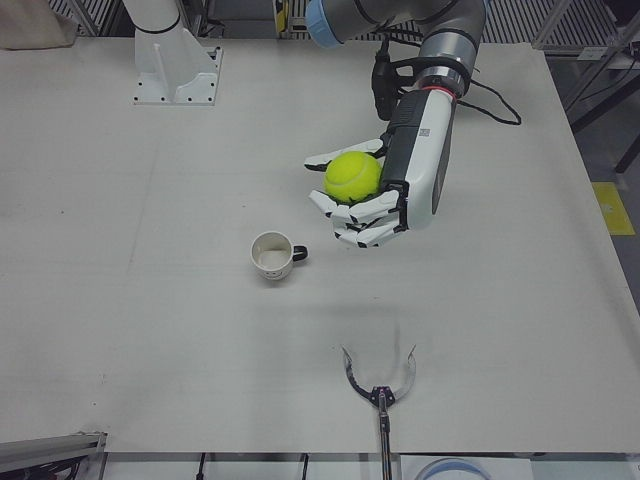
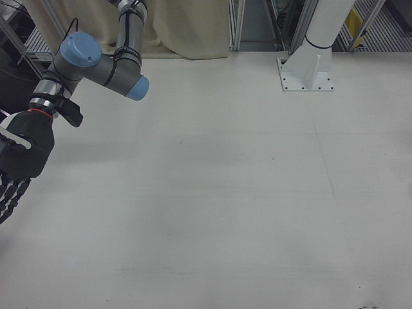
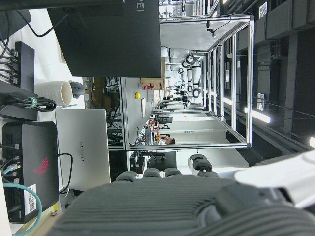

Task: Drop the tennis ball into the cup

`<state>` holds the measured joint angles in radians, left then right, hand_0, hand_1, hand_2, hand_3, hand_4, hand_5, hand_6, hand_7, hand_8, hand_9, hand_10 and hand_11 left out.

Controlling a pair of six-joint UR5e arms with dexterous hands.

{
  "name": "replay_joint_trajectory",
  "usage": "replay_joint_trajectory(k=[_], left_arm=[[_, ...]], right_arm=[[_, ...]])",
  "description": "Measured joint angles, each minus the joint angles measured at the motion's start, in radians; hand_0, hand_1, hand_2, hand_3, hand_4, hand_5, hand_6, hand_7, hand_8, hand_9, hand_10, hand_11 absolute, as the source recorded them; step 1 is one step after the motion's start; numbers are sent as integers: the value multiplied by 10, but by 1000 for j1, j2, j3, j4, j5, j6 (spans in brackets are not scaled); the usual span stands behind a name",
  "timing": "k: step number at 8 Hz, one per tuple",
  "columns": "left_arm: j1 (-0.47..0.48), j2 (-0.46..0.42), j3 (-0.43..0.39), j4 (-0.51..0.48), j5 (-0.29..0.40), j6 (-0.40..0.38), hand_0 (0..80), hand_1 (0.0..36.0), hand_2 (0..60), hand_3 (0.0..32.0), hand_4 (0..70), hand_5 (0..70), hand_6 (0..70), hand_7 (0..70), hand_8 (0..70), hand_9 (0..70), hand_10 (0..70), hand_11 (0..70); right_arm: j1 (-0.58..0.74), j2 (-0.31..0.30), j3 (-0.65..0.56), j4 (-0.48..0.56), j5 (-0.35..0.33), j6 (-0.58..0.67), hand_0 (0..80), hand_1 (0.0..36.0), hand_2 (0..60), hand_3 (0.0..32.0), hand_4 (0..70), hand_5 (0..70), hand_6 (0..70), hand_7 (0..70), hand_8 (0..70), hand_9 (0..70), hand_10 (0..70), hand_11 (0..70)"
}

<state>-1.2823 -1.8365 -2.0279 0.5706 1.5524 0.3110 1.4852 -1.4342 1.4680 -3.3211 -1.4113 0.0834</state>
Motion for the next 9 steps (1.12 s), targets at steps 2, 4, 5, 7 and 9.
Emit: replay_joint_trajectory(k=[2,4,5,7,9], left_arm=[[2,-2,-5,0,0,-1,800,322,0,0,624,315,700,700,603,700,403,588],[16,-4,-16,-2,3,-3,800,290,0,0,584,284,700,700,620,700,399,578],[41,-5,-16,-6,3,-5,800,292,0,0,576,262,700,700,631,700,403,583],[124,-12,-11,-17,-6,-11,800,259,0,0,549,276,700,700,632,700,391,565],[174,-16,-8,-25,-10,-13,800,244,2,0,527,245,700,700,624,700,384,554]], right_arm=[[0,0,0,0,0,0,0,0,0,0,0,0,0,0,0,0,0,0],[0,0,0,0,0,1,0,0,0,0,0,0,0,0,0,0,0,0],[0,0,0,0,0,1,0,0,0,0,0,0,0,0,0,0,0,0],[0,0,-1,0,0,1,0,0,0,0,0,0,0,0,0,0,0,0],[0,0,-1,0,0,1,0,0,0,0,0,0,0,0,0,0,0,0]])
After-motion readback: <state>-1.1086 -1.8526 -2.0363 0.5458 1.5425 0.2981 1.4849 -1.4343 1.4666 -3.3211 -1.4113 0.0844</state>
